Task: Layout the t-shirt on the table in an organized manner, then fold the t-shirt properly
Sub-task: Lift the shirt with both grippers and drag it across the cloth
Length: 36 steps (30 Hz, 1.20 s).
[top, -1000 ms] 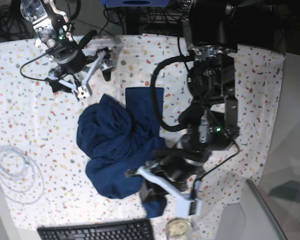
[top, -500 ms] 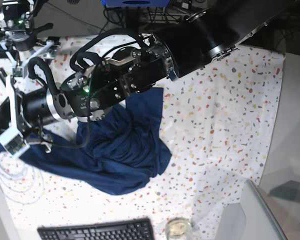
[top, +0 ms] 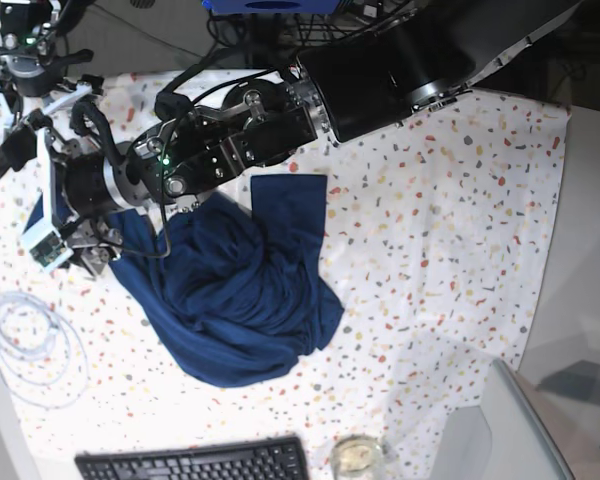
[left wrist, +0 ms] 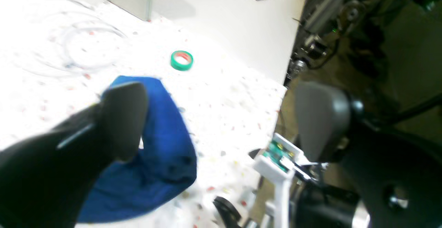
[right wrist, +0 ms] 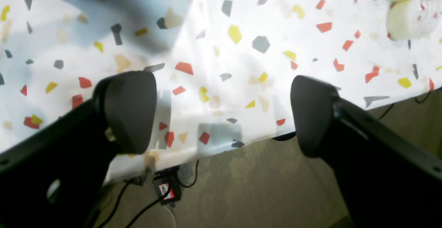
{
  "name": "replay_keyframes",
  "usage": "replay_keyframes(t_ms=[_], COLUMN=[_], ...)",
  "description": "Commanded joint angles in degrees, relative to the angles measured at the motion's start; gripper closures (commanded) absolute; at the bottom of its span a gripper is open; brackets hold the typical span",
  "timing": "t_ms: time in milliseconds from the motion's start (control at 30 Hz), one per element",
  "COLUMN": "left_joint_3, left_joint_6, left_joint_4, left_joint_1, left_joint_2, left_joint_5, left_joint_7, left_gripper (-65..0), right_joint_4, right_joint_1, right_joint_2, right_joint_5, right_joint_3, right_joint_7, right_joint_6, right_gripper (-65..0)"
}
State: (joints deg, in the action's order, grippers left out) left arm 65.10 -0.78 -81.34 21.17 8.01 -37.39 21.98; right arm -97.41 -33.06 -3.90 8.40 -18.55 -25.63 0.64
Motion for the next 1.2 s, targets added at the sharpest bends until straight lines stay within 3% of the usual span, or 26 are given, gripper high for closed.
replay_keyframes(t_ms=[0, 200, 400, 467, 567, 600, 700, 767, 867, 1033, 1167], left_joint_3=[0.35, 0.7, -9.85, -14.16, -18.46, -18.73, -18.46, -16.35, -14.07, -14.16, -14.24], left_joint_6=[0.47, 0.47, 0.2, 0.2, 0.2, 0.2, 0.2, 0.2, 0.2, 0.12, 0.12], left_joint_4=[-0.64, -0.37, 6.13, 10.35, 17.03, 18.44, 23.8, 27.58, 33.21, 44.46, 47.36], left_joint_1=[0.85, 0.94, -0.38, -0.64, -0.03, 0.33, 0.94, 1.47, 2.79, 2.44, 0.24], left_joint_2=[0.99, -0.41, -4.36, -3.92, -0.85, -0.14, 0.99, 0.99, 0.99, 0.99, -3.13], left_joint_5=[-0.02, 0.07, -0.02, -0.02, 0.16, 1.03, 7.01, 10.44, 10.0, 10.18, 10.18], left_joint_7=[-1.36, -1.45, -1.8, -1.89, -4.0, -5.76, -12.44, -15.96, -18.94, -18.86, -18.86], left_gripper=[-65.0, -65.0, -65.0, -49.7, -9.4, 0.0, 0.0, 0.0, 0.0, 0.0, 0.0], right_joint_4=[-1.1, -1.1, -3.74, -4.79, -5.14, -5.06, -4.88, -3.74, 1.1, 10.77, 14.99], right_joint_1=[-0.22, -0.22, -0.04, 0.49, 3.21, 4.36, 7.52, 9.81, 14.03, 19.3, 20.53], right_joint_2=[-0.1, -0.01, -0.01, -0.19, -0.36, -0.54, -0.71, -0.45, -0.8, -1.68, -2.74], right_joint_5=[-0.18, -0.18, -0.18, -0.18, -0.27, -0.27, -0.36, -0.36, -0.36, -0.45, -0.45], right_joint_3=[-0.31, -0.4, -0.31, 0.22, 1.97, 2.68, 3.73, 3.73, 3.82, 3.82, 3.82], right_joint_7=[0.88, 1.06, 1.32, 2.02, 3.25, 3.17, 3.17, 3.17, 2.81, 2.37, 2.46], right_joint_6=[0.1, 0.1, 0.01, 0.01, 0.01, 0.01, 0.01, 0.01, 0.01, -0.07, -0.07], right_gripper=[-55.8, -55.8, -54.8, -51.5, -35.6, -29.6, -8.1, -0.5, -1.2, -1.1, -0.9])
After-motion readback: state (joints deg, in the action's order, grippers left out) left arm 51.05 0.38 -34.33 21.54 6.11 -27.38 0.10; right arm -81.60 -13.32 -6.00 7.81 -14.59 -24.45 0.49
